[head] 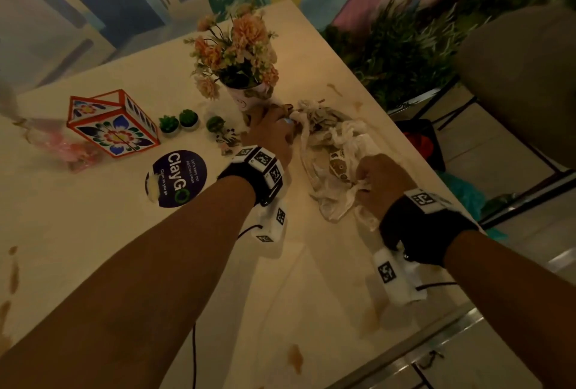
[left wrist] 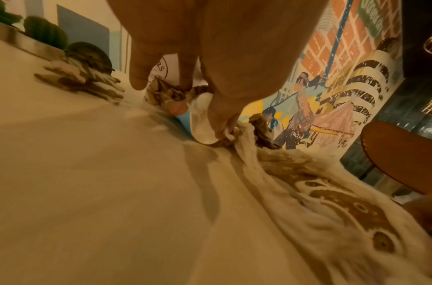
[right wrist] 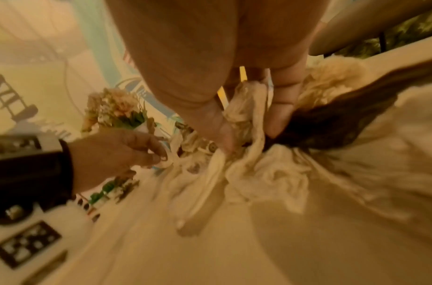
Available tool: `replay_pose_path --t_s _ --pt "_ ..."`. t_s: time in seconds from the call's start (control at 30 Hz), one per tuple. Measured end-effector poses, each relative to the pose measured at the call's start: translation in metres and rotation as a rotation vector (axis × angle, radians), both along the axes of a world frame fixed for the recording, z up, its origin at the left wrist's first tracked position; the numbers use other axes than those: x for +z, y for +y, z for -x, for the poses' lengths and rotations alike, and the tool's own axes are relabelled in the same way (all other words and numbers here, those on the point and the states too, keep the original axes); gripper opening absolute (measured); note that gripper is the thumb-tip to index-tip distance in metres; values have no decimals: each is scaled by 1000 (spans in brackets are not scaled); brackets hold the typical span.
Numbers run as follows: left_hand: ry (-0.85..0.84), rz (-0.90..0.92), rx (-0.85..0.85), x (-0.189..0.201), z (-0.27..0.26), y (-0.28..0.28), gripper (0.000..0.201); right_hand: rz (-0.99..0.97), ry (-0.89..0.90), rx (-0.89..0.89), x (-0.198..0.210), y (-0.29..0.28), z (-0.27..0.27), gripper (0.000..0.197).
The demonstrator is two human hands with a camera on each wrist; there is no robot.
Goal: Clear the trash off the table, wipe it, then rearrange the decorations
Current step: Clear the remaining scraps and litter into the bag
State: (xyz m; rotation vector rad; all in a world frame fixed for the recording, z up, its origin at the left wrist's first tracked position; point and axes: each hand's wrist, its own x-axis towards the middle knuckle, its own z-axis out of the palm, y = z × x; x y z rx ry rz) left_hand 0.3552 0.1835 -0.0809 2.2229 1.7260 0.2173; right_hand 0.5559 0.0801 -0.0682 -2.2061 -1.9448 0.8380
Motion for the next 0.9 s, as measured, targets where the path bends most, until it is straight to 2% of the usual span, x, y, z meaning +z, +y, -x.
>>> replay_pose_path --t_s 0.07,0.13,0.17,0.23,0.33,0.5,0.63,0.7,0.8,0.9 --pt "30 24 22 2 -2 -3 13 21 5 -20 -3 -2 4 37" --pt "54 92 67 1 -5 -8 12 64 16 -56 -6 -5 8 63" --pt "63 130 83 1 -7 -11 21 94 7 -66 -8 -5 10 77" --pt "97 207 84 -1 -9 -18 37 125 0 -70 -8 -5 13 87" --pt "158 204 34 3 -9 -29 39 144 -37 -24 -7 -4 19 75" --pt "154 139 32 11 1 -46 21 40 -144 -11 -4 -8 33 53" --pt "0 186 102 21 13 -58 17 17 -207 63 -4 -11 38 44" --pt "-113 207 78 28 22 -61 18 26 -242 120 -3 -12 39 48" --pt "-185 205 64 44 31 -68 14 14 -176 105 1 -14 39 49" --pt "-187 154 40 56 42 -76 14 -79 -53 60 11 -17 42 29"
